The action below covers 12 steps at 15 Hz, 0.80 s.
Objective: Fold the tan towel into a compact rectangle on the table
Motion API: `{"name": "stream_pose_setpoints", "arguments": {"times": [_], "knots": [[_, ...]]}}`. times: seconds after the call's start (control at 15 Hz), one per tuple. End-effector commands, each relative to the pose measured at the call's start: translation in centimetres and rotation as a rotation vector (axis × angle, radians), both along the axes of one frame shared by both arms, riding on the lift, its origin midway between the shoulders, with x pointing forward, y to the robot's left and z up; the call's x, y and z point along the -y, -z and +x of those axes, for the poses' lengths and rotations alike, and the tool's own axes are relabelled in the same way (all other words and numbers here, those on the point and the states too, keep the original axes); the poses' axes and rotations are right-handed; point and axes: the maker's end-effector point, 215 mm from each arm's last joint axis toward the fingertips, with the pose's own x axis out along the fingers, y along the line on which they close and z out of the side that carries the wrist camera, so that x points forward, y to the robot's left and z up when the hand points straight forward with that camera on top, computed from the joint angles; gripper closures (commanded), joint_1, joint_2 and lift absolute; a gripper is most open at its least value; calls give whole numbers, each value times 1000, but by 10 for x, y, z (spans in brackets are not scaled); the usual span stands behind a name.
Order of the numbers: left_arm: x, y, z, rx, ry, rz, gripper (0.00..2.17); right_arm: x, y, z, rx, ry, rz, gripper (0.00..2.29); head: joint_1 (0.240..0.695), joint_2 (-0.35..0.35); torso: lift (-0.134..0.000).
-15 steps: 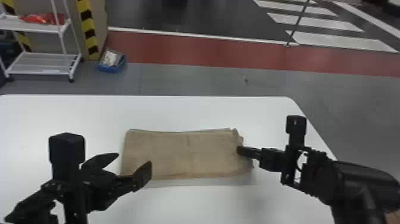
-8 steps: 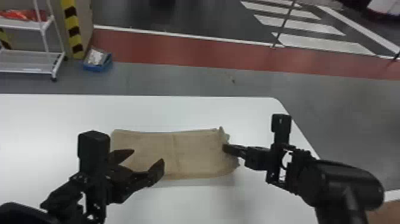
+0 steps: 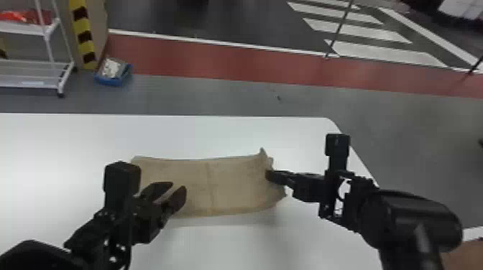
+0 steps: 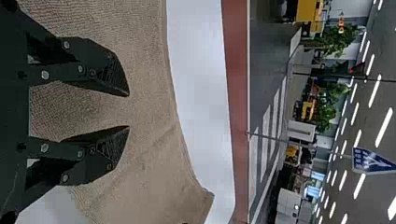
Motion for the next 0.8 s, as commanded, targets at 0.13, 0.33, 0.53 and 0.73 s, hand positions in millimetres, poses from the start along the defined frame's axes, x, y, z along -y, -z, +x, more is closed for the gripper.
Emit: {"name": "stream_pose_setpoints", "arguments": {"times": [0.13,0.33,0.53,0.73], "knots": [[-3,7,0,-6,-5,18,1301,7,-4,1,2,9,-34,826,695,-268,-124],[-4,5,1,-1,-7,16,1301,11,-3,2,-4,13,-47,660,695,-272,-124],[-4,4,2,1,-5,15,1301,16,-2,1,-7,21,-50,664,695,-276,-124],[-3,4,2,1,-4,13,1301,21,-1,0,-13,29,-60,664,695,-281,-124]]}}
